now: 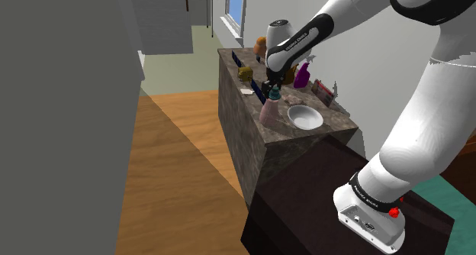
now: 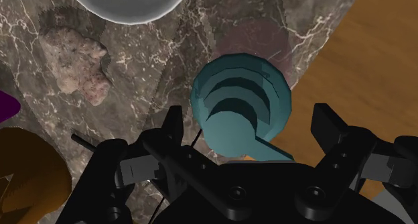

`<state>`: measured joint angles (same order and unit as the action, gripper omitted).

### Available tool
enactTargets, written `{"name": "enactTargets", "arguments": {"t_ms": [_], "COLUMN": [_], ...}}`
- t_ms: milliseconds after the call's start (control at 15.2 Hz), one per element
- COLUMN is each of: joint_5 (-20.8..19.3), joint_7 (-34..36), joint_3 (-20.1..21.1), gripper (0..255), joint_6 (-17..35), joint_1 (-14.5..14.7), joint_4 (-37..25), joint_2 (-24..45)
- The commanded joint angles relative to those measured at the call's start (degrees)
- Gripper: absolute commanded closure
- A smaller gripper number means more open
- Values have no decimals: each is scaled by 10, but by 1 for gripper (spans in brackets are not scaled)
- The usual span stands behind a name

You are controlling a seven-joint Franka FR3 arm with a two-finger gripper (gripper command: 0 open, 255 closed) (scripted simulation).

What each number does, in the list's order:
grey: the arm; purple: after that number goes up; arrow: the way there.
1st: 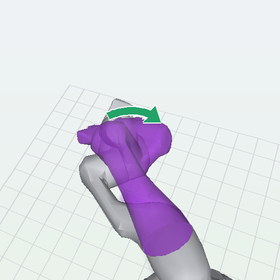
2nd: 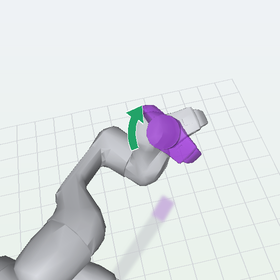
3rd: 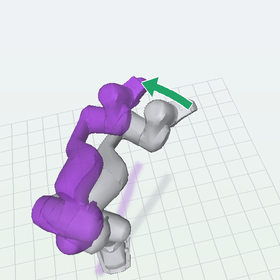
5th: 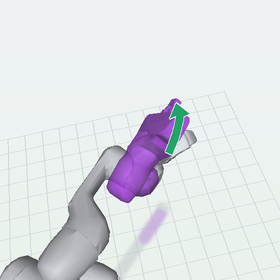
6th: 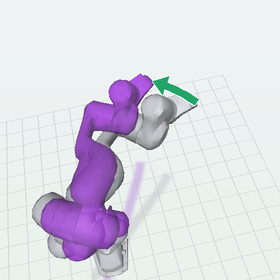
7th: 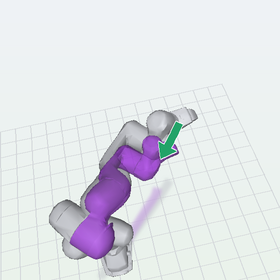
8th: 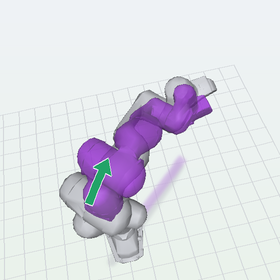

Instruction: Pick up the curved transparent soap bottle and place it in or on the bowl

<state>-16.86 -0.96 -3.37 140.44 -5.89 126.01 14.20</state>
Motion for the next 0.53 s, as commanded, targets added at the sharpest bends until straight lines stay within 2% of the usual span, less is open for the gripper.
{"name": "enactTargets", "arguments": {"t_ms": [0,132,198,462], "joint_5": [0,0,0,0], "joint_7": [0,0,0,0], "joint_3": [0,0,0,0], "gripper": [0,0,255,255], "joint_6": [0,0,0,0], "joint_1": [0,0,0,0], "joint_4": [0,0,0,-1], "joint_2": [0,0,0,0]}}
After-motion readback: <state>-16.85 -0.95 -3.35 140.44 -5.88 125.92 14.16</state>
